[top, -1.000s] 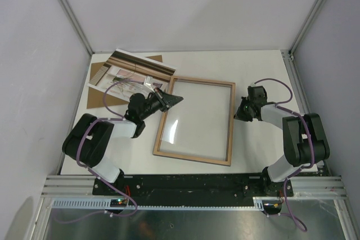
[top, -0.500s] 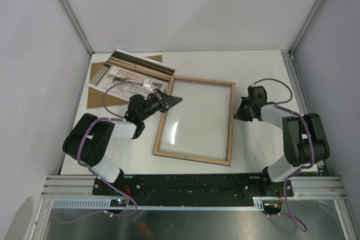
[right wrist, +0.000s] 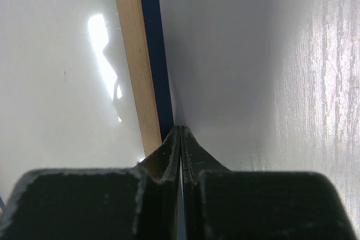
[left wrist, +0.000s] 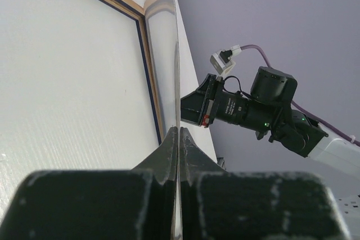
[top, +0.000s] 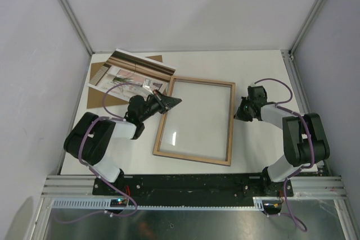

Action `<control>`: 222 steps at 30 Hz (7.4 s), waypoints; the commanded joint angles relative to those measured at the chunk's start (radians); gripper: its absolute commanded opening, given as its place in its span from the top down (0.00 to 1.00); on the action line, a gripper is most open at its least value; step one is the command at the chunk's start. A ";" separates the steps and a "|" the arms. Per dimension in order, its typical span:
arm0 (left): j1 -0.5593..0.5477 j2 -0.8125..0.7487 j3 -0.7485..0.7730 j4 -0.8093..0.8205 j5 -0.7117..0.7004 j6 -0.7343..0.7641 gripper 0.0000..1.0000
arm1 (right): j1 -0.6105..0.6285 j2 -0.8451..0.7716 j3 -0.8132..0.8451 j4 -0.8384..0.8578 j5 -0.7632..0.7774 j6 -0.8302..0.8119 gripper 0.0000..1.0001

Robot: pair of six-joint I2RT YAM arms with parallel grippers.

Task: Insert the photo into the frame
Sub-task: Place the glass panel in the frame body.

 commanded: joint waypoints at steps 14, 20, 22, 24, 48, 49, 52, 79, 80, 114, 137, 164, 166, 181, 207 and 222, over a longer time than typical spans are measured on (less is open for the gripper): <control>0.008 0.038 -0.017 0.057 0.032 -0.030 1.00 | 0.006 0.045 -0.011 -0.066 0.039 -0.024 0.98; 0.014 0.052 -0.012 0.056 0.053 -0.034 1.00 | 0.005 0.043 -0.012 -0.064 0.038 -0.026 0.98; 0.016 0.058 -0.012 0.056 0.059 -0.041 1.00 | 0.004 0.041 -0.012 -0.065 0.038 -0.026 0.98; 0.017 0.062 -0.014 0.054 0.061 -0.043 1.00 | 0.003 0.039 -0.012 -0.065 0.037 -0.026 0.98; 0.024 -0.020 0.020 -0.191 0.002 -0.030 1.00 | -0.004 0.027 -0.011 -0.068 0.034 -0.027 0.98; 0.024 -0.024 0.020 -0.199 0.000 -0.028 1.00 | -0.005 0.027 -0.011 -0.068 0.034 -0.027 0.98; 0.024 -0.029 0.026 -0.217 0.000 -0.024 1.00 | -0.005 0.026 -0.012 -0.069 0.034 -0.027 0.98; 0.025 -0.024 0.083 -0.351 0.008 -0.025 1.00 | -0.009 0.018 -0.011 -0.070 0.039 -0.030 0.97; 0.025 -0.025 0.086 -0.359 0.009 -0.026 1.00 | -0.008 0.018 -0.011 -0.070 0.039 -0.030 0.97; 0.031 -0.074 0.119 -0.488 -0.009 -0.033 1.00 | -0.009 0.001 -0.012 -0.070 0.032 -0.032 0.92; 0.030 -0.100 0.075 -0.498 -0.007 -0.006 1.00 | -0.007 -0.003 -0.012 -0.073 0.032 -0.033 0.91; 0.005 -0.076 0.106 -0.473 0.006 0.081 1.00 | -0.005 -0.005 -0.011 -0.067 0.022 -0.036 0.90; 0.002 -0.066 0.110 -0.465 0.008 0.081 1.00 | -0.005 -0.005 -0.012 -0.067 0.022 -0.037 0.90; -0.013 -0.007 0.117 -0.444 0.030 0.100 1.00 | -0.003 -0.047 -0.011 -0.071 0.035 -0.038 0.83; -0.024 -0.074 0.075 -0.431 0.098 0.176 1.00 | -0.016 -0.139 0.034 -0.091 0.157 0.036 0.76; -0.024 -0.076 0.066 -0.387 0.110 0.174 1.00 | -0.041 -0.093 0.043 -0.012 0.111 0.044 0.60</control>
